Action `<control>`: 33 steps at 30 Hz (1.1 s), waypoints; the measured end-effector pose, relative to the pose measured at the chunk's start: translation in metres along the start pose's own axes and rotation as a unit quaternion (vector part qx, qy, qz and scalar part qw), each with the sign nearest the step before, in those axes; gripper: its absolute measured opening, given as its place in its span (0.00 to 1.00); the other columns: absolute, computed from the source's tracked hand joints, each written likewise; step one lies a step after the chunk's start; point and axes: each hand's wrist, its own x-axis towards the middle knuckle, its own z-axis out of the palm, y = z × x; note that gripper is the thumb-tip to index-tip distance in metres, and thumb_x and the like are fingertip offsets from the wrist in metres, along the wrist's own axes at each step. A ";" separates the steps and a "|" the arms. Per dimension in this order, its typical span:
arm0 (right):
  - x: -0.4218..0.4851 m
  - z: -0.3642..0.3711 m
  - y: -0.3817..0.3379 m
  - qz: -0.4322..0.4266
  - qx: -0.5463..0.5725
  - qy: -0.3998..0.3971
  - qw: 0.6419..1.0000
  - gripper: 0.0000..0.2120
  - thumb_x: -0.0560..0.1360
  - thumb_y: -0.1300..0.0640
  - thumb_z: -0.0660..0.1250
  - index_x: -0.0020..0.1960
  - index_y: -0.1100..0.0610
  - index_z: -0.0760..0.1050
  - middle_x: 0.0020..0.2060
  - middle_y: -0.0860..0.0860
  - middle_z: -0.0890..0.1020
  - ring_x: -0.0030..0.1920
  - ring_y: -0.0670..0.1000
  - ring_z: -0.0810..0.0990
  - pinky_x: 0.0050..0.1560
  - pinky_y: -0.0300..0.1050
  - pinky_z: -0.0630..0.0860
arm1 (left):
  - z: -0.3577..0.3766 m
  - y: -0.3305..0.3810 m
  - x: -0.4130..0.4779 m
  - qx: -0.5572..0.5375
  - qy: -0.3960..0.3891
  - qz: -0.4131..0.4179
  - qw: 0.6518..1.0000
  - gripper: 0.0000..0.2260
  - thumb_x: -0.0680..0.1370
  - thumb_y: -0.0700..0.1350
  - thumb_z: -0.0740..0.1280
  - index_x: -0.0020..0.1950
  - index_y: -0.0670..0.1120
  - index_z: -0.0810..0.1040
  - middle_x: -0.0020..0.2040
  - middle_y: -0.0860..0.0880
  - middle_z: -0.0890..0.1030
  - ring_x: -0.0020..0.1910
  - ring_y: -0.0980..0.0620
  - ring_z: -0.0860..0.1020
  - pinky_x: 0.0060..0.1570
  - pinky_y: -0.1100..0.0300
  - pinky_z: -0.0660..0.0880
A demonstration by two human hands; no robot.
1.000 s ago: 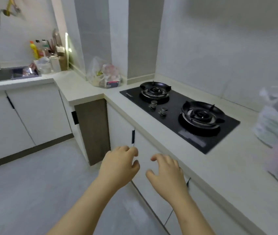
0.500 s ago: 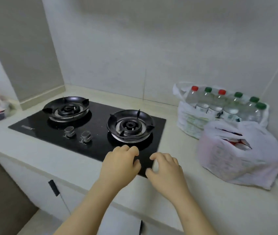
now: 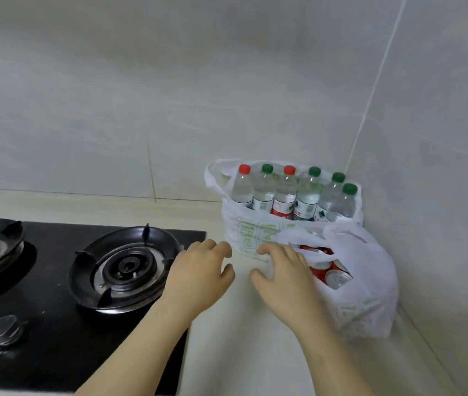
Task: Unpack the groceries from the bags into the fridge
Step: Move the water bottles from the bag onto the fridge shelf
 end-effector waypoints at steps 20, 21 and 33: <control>0.184 -0.075 0.144 0.062 0.018 0.091 0.994 0.15 0.73 0.58 0.62 0.60 0.55 0.73 0.61 0.55 0.74 0.63 0.56 0.67 0.64 0.50 0.65 | 0.062 0.074 0.140 -0.099 0.018 -0.024 0.995 0.12 0.77 0.48 0.61 0.60 0.50 0.74 0.56 0.52 0.76 0.55 0.53 0.74 0.50 0.60 0.72; 0.192 -0.076 0.148 0.075 0.011 0.090 0.993 0.15 0.74 0.58 0.62 0.61 0.55 0.73 0.61 0.56 0.73 0.64 0.57 0.66 0.64 0.49 0.64 | 0.062 0.073 0.142 -0.101 0.018 -0.027 0.994 0.12 0.77 0.48 0.61 0.59 0.51 0.74 0.56 0.52 0.76 0.55 0.53 0.74 0.50 0.60 0.72; 0.225 -0.062 0.185 0.136 0.076 0.112 0.981 0.15 0.74 0.66 0.61 0.60 0.62 0.71 0.53 0.59 0.74 0.52 0.58 0.72 0.47 0.43 0.66 | 0.076 0.069 0.163 -0.138 0.013 -0.040 0.990 0.11 0.78 0.47 0.61 0.59 0.50 0.76 0.55 0.53 0.77 0.49 0.57 0.72 0.46 0.65 0.68</control>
